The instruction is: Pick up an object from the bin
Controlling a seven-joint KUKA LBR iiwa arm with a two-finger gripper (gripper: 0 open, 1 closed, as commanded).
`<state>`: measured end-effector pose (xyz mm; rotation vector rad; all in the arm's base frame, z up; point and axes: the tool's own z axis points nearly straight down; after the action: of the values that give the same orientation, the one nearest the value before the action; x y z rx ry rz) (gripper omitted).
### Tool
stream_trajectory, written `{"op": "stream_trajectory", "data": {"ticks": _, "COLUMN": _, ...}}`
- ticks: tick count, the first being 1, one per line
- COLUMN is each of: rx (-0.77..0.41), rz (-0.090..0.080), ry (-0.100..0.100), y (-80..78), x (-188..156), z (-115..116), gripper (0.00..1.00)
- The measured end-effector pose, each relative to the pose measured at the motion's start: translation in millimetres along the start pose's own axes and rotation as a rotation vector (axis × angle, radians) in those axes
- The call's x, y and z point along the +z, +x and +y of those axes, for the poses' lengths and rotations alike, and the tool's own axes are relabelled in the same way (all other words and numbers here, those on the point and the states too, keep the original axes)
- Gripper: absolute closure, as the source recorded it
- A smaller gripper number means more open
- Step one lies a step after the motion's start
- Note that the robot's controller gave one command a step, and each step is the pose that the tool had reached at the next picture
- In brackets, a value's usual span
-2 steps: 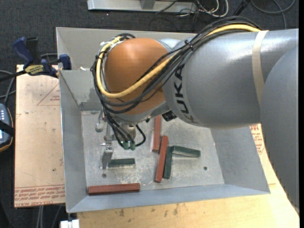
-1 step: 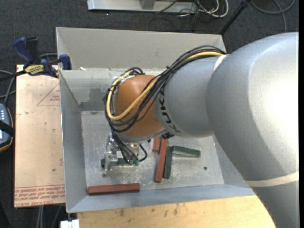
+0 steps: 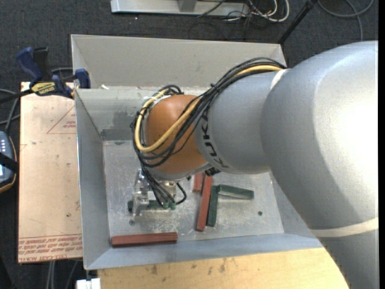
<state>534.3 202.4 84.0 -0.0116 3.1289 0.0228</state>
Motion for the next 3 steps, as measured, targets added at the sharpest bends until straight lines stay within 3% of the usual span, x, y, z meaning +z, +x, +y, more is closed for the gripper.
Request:
{"op": "stream_trajectory", "data": {"ticks": 1, "rx": 0.081, "rz": 0.008, "ry": 0.012, "y": 30.5, "x": -144.4, "z": 4.6, "gripper": 1.00}}
{"op": "stream_trajectory", "data": {"ticks": 2, "rx": 0.083, "rz": 0.011, "ry": 0.014, "y": 31.1, "x": -143.0, "z": 3.9, "gripper": 0.00}}
{"op": "stream_trajectory", "data": {"ticks": 3, "rx": 0.083, "rz": 0.011, "ry": 0.014, "y": 31.1, "x": -143.0, "z": 3.8, "gripper": 0.00}}
